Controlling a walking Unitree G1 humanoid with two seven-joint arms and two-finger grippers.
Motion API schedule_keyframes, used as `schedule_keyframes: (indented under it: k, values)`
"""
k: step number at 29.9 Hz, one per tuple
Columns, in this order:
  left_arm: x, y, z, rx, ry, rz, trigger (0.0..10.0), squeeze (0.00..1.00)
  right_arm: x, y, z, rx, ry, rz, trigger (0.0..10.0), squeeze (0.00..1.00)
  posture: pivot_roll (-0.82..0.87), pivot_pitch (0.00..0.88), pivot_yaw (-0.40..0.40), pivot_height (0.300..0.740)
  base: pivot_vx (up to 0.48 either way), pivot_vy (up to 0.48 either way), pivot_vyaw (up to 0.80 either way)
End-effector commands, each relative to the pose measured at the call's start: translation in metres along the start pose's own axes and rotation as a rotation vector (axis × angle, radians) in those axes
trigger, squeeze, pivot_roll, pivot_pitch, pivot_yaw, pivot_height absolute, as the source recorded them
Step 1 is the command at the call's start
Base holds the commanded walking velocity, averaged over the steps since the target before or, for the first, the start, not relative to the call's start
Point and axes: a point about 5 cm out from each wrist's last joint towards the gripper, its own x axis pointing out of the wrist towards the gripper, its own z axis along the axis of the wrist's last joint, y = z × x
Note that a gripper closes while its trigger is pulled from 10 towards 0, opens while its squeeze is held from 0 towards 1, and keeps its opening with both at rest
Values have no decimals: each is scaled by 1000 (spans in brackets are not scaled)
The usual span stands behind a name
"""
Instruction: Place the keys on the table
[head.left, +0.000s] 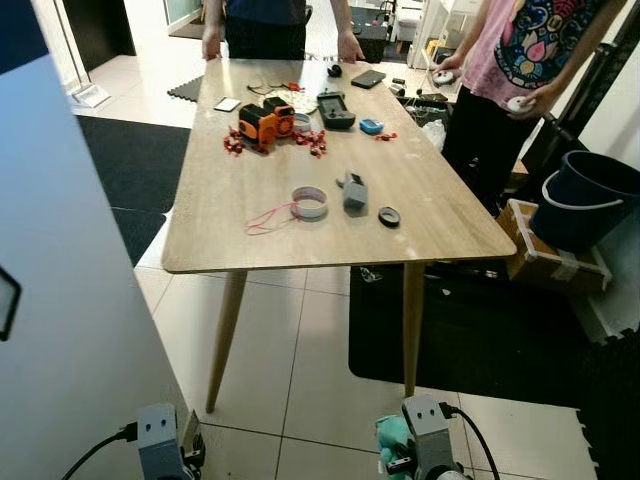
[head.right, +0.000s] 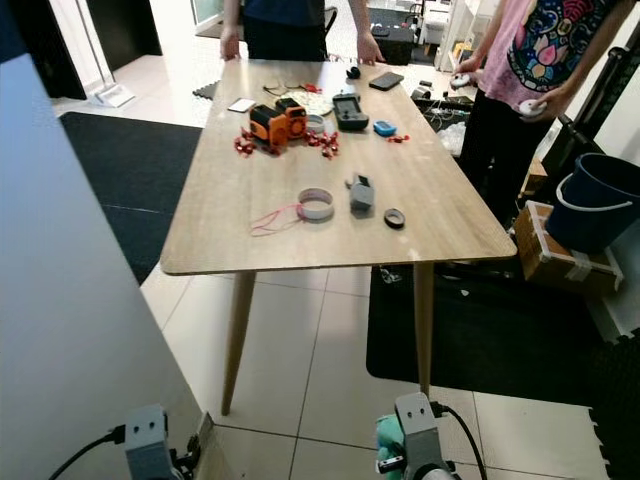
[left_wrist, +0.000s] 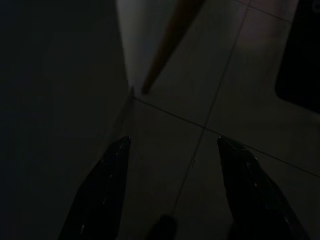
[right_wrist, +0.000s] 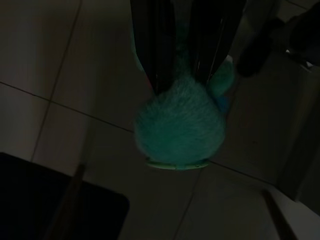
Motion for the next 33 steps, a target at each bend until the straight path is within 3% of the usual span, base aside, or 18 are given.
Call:
schedule_keyframes:
  k: [1,33]
  values:
    - [-2,-1,-3,-12,4,2,10000,0,-1,0,-4,2,9,1,10000,0,43,66,-74,740,0,-341,0]
    - [-3,0,-5,-10,14,1,10000,0,-2,1,-5,9,9,-3,10000,0,41,78,-69,740,0,-385,0]
